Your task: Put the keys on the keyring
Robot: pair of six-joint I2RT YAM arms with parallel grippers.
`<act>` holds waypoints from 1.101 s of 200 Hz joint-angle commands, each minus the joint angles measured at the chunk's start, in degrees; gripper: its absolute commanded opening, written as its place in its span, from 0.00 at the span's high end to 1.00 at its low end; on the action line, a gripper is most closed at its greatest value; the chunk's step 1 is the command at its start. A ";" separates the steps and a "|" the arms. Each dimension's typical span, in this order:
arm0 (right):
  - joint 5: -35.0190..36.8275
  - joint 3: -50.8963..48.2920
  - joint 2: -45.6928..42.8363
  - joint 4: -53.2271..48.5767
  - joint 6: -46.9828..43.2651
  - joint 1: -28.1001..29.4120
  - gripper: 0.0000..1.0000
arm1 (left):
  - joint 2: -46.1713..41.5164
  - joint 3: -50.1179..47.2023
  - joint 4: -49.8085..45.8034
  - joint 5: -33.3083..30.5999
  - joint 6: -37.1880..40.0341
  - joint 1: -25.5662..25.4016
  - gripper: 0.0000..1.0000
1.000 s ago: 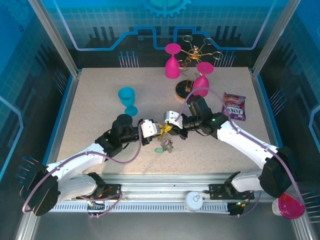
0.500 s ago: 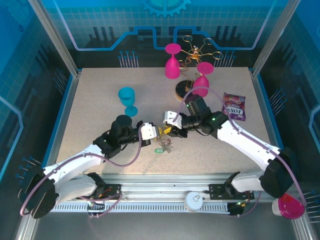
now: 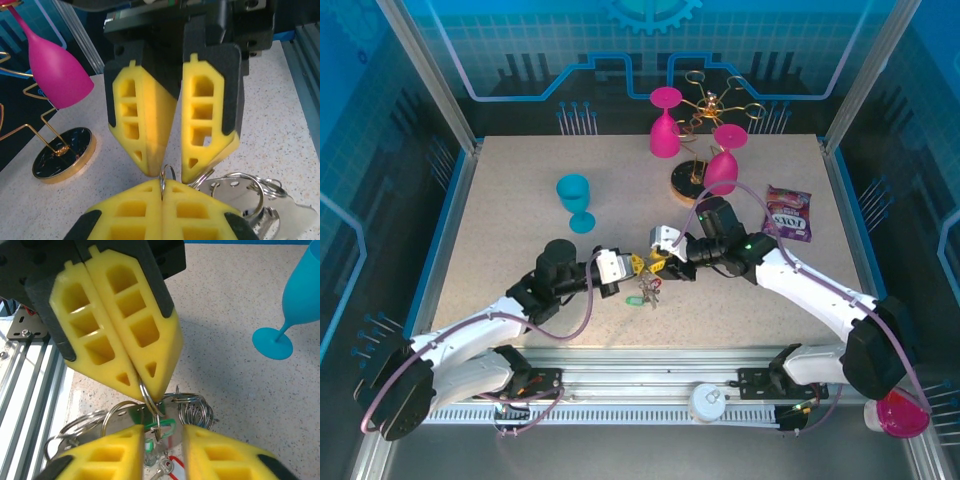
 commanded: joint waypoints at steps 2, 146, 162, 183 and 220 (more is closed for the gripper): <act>-1.89 -0.08 0.36 2.08 1.11 -0.40 0.82 | -1.51 -0.72 4.09 2.41 -1.70 0.38 1.00; -2.07 0.28 1.24 5.08 4.84 -0.85 0.70 | 1.56 -1.18 14.32 6.22 -6.75 0.85 1.00; -2.19 -1.87 -1.24 7.16 4.85 -1.60 0.66 | 1.47 -1.97 14.87 5.96 -7.26 1.12 1.00; -3.29 -2.70 -2.82 8.94 4.38 -1.71 0.65 | 1.64 -2.45 15.81 5.94 -7.86 1.21 1.00; -5.95 -2.71 -2.59 9.64 4.10 -1.67 0.69 | 1.92 -2.30 16.16 6.22 -8.17 1.51 1.00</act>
